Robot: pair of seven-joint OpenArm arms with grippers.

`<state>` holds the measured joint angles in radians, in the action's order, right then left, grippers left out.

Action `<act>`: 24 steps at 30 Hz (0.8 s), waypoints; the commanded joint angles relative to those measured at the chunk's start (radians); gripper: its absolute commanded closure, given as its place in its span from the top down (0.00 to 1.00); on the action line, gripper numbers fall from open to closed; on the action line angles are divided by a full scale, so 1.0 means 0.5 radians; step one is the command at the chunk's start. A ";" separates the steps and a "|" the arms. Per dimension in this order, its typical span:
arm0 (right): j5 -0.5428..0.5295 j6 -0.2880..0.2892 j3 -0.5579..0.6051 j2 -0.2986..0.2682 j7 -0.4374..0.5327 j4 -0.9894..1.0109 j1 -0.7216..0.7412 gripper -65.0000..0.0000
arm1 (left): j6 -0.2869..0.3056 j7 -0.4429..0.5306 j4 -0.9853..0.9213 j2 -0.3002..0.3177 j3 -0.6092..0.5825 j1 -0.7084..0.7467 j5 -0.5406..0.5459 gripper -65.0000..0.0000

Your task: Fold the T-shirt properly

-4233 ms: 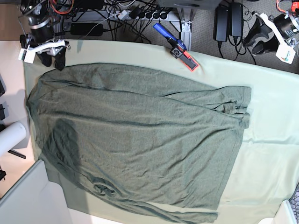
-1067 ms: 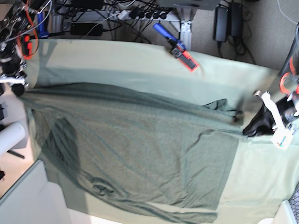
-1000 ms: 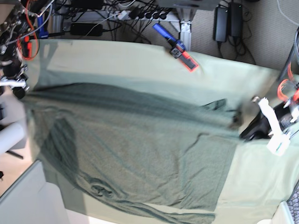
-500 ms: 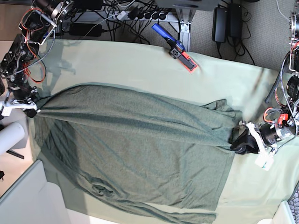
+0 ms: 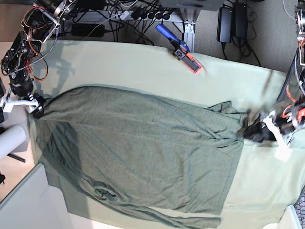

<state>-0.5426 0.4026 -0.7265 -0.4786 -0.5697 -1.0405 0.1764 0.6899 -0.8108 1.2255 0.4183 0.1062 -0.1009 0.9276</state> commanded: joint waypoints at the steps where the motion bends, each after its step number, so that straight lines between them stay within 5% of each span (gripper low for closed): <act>1: -0.028 0.018 -0.022 -0.050 0.031 -0.028 0.016 0.65 | 0.016 0.038 0.032 0.033 0.056 -0.011 0.065 0.54; 10: -0.044 0.017 -0.035 -0.043 0.039 -0.027 -0.083 0.65 | 0.016 -0.005 0.032 -0.018 0.085 0.098 0.128 0.54; 24: -0.044 0.018 -0.035 -0.043 0.039 -0.027 -0.082 0.65 | 0.016 0.027 0.032 -0.277 -0.117 0.096 -0.061 0.49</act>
<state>-0.5495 0.4026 -0.7376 -0.4736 -0.5724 -1.0405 0.1219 0.6930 -0.7841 1.2304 0.2764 0.0494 -0.0444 0.9081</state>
